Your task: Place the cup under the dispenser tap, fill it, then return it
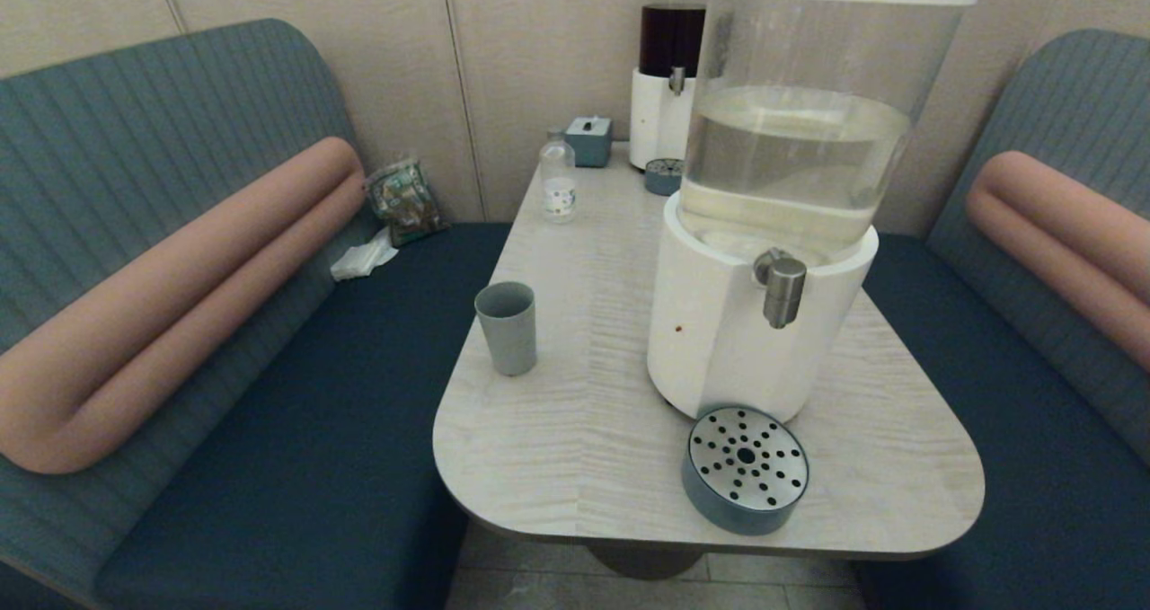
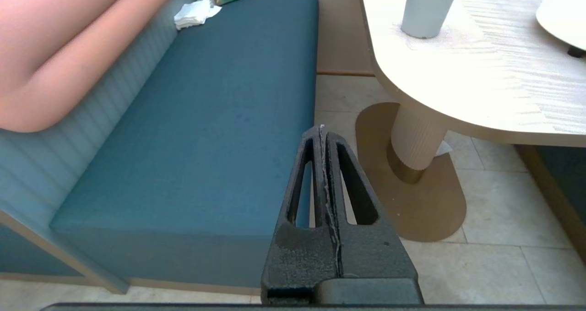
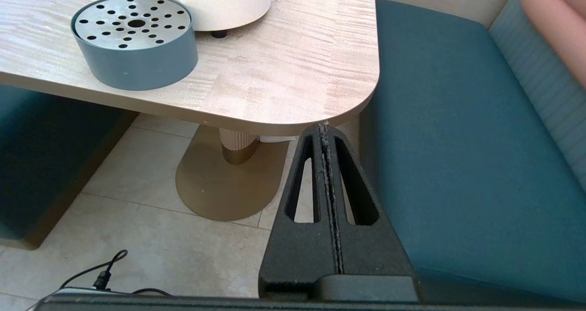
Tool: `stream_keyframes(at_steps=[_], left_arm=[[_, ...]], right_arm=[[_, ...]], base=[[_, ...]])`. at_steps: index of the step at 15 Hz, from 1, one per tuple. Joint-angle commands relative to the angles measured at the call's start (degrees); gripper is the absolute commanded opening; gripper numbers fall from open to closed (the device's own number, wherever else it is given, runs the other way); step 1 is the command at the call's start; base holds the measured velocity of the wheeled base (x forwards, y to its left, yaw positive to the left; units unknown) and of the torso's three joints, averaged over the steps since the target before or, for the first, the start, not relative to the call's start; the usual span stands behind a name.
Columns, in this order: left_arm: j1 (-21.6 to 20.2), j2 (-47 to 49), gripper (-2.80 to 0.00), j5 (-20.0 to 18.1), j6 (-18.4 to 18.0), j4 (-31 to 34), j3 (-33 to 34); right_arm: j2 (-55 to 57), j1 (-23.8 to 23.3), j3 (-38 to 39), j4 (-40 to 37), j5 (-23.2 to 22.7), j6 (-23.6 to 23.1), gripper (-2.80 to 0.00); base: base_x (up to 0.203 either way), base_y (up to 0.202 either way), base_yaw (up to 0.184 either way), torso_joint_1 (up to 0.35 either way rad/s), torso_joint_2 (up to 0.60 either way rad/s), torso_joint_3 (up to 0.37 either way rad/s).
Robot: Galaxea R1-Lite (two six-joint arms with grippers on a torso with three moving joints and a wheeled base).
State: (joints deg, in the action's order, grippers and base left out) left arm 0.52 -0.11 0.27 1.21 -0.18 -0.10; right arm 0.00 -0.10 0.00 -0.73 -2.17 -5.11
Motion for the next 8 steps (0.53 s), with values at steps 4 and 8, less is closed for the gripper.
stream_keyframes(at_steps=[4,8], left_arm=[[0.0,0.1,-2.8,0.0,0.0,0.0,0.0],[-0.1,0.1,-2.8,0.1,0.0,0.0,0.0]], right_arm=[[0.1,0.0,0.0,0.0,0.6,0.4,-2.8],[0.1,0.0,0.0,0.0,0.6,0.8,-2.8]], base=[[0.0,0.0,0.0,0.0,0.0,0.0],[0.0,0.0,0.0,0.0,0.0,0.0]])
